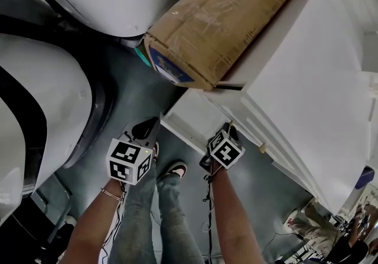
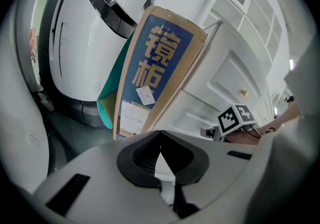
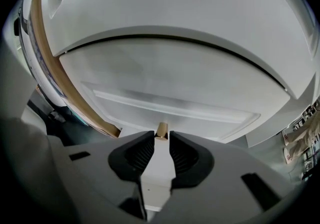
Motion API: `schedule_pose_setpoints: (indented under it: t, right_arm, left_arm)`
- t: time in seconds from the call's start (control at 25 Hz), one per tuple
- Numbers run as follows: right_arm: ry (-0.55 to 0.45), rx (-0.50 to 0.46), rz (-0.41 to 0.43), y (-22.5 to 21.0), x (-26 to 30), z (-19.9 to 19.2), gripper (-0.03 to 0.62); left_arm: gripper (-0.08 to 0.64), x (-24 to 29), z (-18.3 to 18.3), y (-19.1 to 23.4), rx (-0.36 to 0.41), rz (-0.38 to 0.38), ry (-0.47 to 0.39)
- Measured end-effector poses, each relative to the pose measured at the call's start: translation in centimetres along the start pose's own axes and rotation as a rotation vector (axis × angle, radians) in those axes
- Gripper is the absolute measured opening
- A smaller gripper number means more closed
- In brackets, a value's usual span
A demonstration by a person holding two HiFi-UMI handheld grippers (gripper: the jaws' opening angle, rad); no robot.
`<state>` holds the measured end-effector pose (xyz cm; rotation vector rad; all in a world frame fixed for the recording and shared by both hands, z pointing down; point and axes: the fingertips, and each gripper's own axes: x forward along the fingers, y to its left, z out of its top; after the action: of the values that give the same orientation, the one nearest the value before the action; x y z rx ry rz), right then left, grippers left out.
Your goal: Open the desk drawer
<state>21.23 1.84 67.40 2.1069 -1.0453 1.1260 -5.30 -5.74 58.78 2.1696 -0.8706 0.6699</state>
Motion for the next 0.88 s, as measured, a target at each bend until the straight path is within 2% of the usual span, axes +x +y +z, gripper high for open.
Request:
schedule_pose_setpoints:
  t: [0.88]
  right_arm:
    - [-0.002,-0.034,0.028,0.2,0.5,0.1,0.083]
  left_arm:
    - [0.017,-0.6,-1.0,0.0,-0.014,0.004,-0.002]
